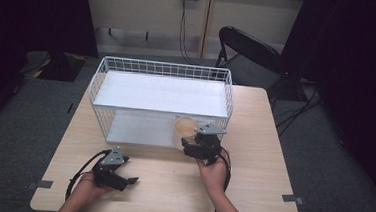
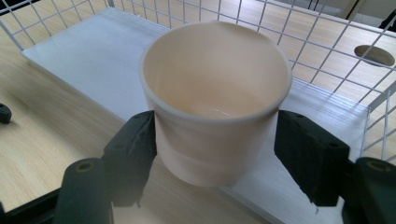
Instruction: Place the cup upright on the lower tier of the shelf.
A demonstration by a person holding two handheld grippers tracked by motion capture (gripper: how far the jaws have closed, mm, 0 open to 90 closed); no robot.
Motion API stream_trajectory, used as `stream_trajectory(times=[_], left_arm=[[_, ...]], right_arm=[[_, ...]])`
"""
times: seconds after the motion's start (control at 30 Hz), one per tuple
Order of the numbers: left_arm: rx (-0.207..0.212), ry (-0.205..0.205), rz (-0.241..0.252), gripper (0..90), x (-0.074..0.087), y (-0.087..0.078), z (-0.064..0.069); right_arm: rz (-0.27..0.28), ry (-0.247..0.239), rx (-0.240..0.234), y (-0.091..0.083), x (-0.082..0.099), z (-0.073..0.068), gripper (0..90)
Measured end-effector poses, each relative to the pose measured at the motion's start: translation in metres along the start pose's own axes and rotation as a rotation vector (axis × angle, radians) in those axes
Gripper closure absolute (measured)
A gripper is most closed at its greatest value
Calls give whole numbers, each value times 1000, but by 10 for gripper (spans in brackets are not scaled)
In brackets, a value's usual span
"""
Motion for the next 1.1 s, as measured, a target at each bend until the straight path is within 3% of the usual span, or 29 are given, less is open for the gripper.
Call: stream_trajectory(times=[0.6,1.1], left_arm=[[1,0,2,149,0,0,0],[1,-1,2,149,0,0,0]], right_arm=[[-8,7,25,4,-3,-1,353],[-14,-2,31,12,-2,-1,517]])
Point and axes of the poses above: each handheld gripper's, and its own axes: y roughly forward along the jaws, x roughly out of its underside, z roughly to its right, the point moved 4 cm from there along y, roughly forward along the jaws, and after that the axes turned 8 degrees about -y, right-handed, at the moved point
